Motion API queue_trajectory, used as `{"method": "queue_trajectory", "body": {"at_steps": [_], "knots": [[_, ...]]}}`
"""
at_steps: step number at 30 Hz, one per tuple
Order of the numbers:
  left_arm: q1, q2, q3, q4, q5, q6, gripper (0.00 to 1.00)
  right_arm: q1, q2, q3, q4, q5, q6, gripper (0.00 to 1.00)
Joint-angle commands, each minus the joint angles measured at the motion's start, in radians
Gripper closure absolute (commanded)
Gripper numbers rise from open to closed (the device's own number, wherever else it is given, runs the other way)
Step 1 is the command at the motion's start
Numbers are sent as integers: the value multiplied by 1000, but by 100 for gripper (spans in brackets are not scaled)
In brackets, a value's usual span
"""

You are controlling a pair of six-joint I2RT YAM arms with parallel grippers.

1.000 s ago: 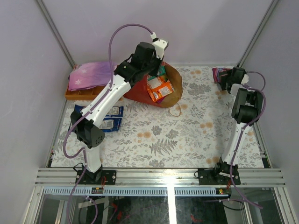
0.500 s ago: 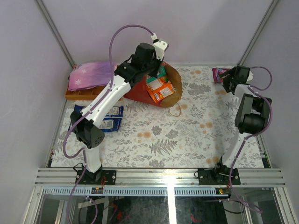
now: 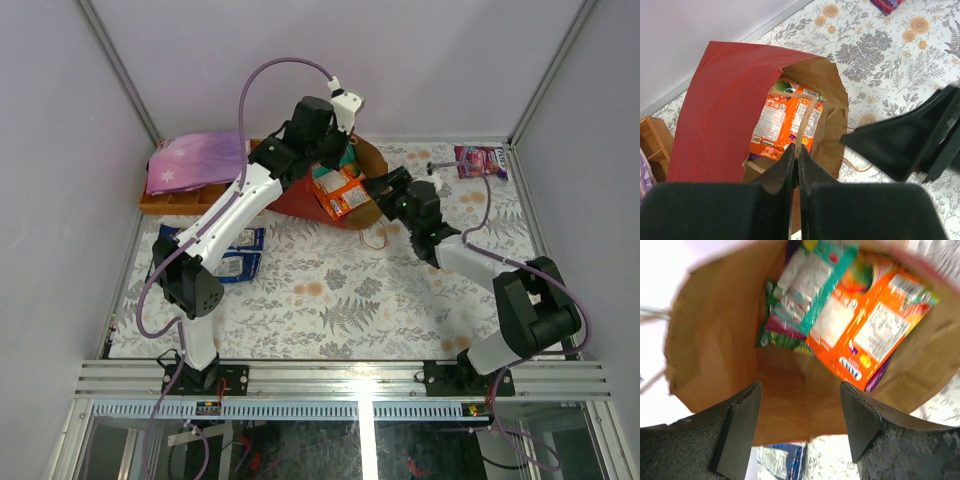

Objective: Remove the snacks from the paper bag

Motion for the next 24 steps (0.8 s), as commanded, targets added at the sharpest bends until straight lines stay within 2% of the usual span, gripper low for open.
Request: {"method": "queue_trajectory", "body": {"at_steps": [1,14,24], "knots": [[-9,-44,-15,68,10,1,100,69,87,-11,156,109,107,30],[-9,-87,-64,74,0,-8,100,74,451,222,81,37,170,29],[-10,-109,-97,72,-31,2,100,74,505,245,-7,94,151,30]]}}
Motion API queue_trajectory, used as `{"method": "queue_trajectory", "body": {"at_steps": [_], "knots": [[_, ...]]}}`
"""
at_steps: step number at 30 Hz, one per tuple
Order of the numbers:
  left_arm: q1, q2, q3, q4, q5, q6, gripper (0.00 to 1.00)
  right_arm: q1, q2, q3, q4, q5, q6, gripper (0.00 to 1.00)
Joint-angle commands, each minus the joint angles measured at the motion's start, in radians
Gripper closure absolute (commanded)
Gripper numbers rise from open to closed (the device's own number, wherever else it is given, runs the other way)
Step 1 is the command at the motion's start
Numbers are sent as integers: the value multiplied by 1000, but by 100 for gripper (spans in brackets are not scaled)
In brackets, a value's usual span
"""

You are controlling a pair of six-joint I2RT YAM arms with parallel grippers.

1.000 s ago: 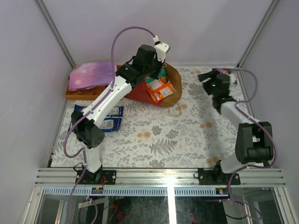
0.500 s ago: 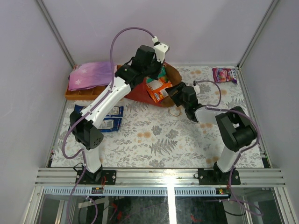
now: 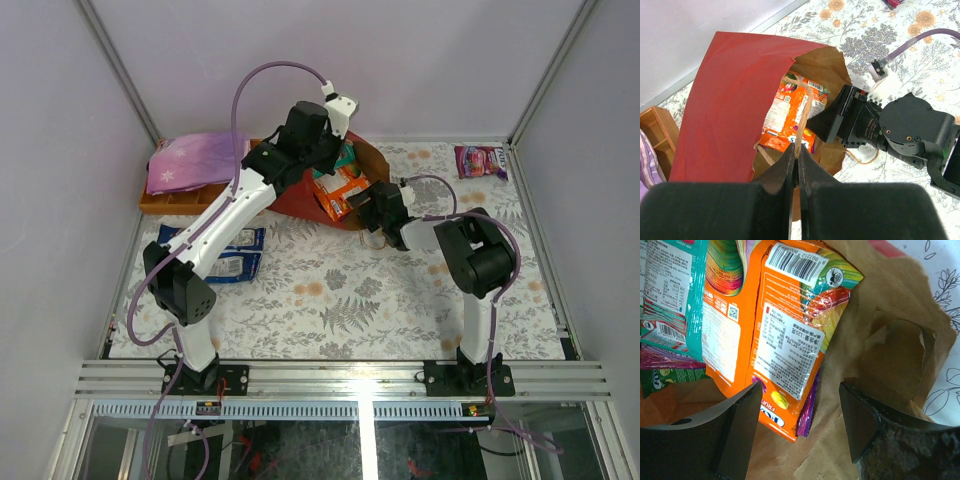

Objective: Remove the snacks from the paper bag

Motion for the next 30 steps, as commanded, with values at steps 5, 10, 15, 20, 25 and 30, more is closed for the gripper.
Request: {"method": "queue_trajectory", "body": {"at_steps": [5,10,15,20,25,30], "knots": [[-8,-37,-4,54,-8,-1,100,-1,42,72,26,73,-8,38],[-8,-52,-11,50,-21,3,100,0,87,96,142,109,-22,56],[-8,-68,-22,44,-38,8,100,-1,40,89,178,99,-53,88],[-9,-70,-29,49,-49,10,100,1,-106,-3,171,-7,-77,100],[-9,-69,-37,52,-65,14,100,0,-355,-208,173,-128,-110,100],[-8,-71,-33,47,-69,19,100,-20,-678,-419,21,-93,-262,100]]}}
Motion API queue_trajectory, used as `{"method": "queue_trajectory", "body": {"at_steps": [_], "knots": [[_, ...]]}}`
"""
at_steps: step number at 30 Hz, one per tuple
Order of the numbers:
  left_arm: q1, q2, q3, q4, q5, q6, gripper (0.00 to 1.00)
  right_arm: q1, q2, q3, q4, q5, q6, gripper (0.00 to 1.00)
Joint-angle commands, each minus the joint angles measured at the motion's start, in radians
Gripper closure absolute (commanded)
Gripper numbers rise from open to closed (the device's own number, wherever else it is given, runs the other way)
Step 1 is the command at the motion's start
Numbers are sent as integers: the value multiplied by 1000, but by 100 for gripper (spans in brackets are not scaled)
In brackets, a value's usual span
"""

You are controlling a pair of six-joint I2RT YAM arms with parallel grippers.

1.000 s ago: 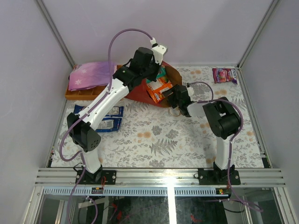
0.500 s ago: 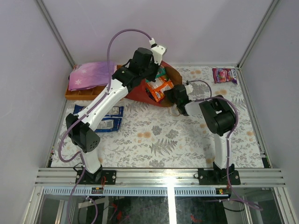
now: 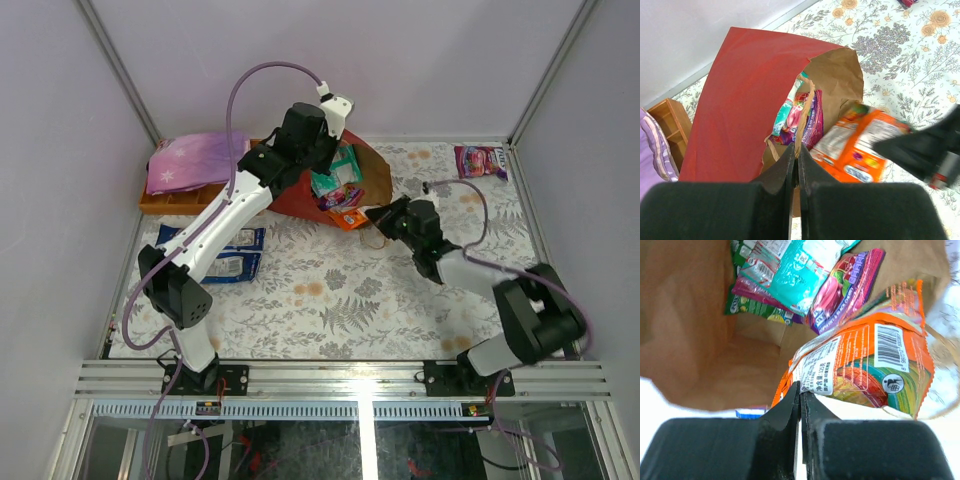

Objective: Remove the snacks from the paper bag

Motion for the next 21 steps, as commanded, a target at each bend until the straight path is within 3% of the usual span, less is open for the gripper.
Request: {"method": "queue_trajectory", "body": {"at_steps": [1,6,10,14,21], "knots": [[-8,-40,-3,46,-20,17,100,-37,-275,-112,-94,-2,-143,100],[-8,-38,-4,47,-18,16,100,-251,-490,-205,-255,-98,-143,100],[-9,-38,1,48,-7,14,100,-379,-525,-204,-296,-63,-166,100],[-10,-41,0,46,0,14,100,-400,-396,-153,-201,-13,-183,100],[-12,-52,-17,45,-21,20,100,-402,6,4,31,-59,-91,100]]}}
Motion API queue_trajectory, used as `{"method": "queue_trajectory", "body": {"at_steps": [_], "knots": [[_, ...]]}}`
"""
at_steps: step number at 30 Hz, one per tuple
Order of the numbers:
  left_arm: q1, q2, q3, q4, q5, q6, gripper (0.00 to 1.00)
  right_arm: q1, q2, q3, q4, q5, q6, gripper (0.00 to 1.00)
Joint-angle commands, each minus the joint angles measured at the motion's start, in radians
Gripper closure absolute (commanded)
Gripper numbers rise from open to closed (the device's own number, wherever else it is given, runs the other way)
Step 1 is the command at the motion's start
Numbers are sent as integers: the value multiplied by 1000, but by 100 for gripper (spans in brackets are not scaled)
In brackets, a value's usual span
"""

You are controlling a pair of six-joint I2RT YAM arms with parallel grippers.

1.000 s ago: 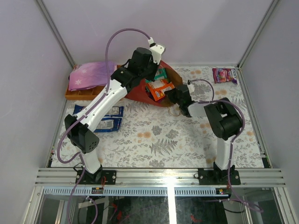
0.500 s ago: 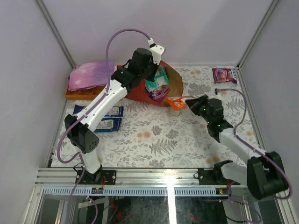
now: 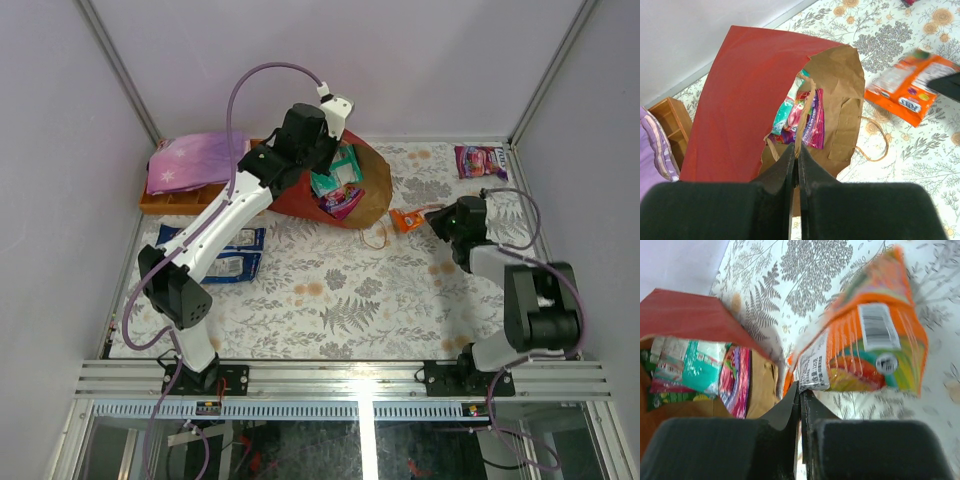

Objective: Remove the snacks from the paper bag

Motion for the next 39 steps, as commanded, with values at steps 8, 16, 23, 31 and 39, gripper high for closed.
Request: {"method": "queue_trajectory", "body": {"at_steps": [8,16,23,31,39], "knots": [[-13,-36,-10,44,-33,21,100,2,403,291,279,58,125,100],[-14,-13,9,19,-48,24,100,8,596,464,305,165,181,100],[-15,-2,17,6,-61,25,100,10,771,634,328,210,174,100],[-15,8,45,-16,-73,27,100,11,888,816,297,174,115,76],[-19,13,54,-27,-87,25,100,17,642,628,301,159,124,14]]}}
